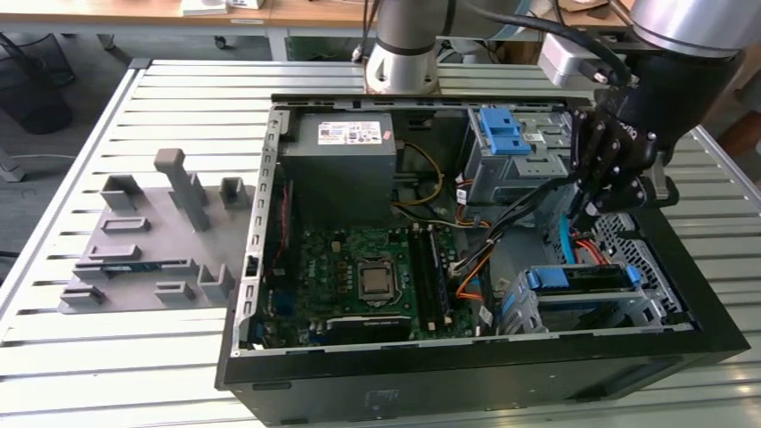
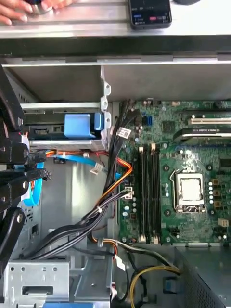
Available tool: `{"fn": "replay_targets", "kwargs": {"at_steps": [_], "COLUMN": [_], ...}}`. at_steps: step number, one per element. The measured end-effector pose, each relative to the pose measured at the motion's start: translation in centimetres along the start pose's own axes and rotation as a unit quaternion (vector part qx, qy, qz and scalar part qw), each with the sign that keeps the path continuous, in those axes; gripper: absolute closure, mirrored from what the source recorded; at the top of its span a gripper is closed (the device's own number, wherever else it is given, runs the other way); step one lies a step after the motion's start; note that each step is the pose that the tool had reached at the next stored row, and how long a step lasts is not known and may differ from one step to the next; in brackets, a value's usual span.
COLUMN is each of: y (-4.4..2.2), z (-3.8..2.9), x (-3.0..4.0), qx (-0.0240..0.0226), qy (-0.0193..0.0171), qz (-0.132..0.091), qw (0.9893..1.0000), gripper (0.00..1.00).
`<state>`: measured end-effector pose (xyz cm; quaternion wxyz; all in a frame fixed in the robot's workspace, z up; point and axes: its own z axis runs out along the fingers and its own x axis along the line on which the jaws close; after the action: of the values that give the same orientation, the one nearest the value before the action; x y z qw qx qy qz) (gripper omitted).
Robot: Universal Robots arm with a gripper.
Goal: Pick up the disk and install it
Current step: 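Insert the second disk wire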
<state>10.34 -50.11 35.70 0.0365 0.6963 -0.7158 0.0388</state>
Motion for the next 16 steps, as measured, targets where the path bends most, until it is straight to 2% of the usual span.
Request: {"fn": "replay_targets", "kwargs": {"at_steps": [4,7,8,9,12,13,14,16], "y": [0.0,0.01,0.02,0.03,0.06,0.06,0.06,0.06], "z": [0.52,1.02,1.13,1.17,1.24,1.31,1.42,1.62], "x": [0.43,1.29,1.5,1.64,2.0,2.17,2.44,2.86], "qx": [-0.0001,0.0,0.0,-0.0001,-0.0008,-0.0009,-0.0009,-0.0008], "qy": [-0.0015,-0.003,-0.0061,-0.012,-0.0388,-0.0451,-0.0466,-0.047], "qz": [0.0,0.0,0.0,0.0,0.0,0.0,0.0,0.0], "qw": [1.0,1.0,1.0,0.9999,0.9992,0.999,0.9989,0.9989], "gripper": [0.84,0.84,0.84,0.84,0.84,0.84,0.84,0.84]}}
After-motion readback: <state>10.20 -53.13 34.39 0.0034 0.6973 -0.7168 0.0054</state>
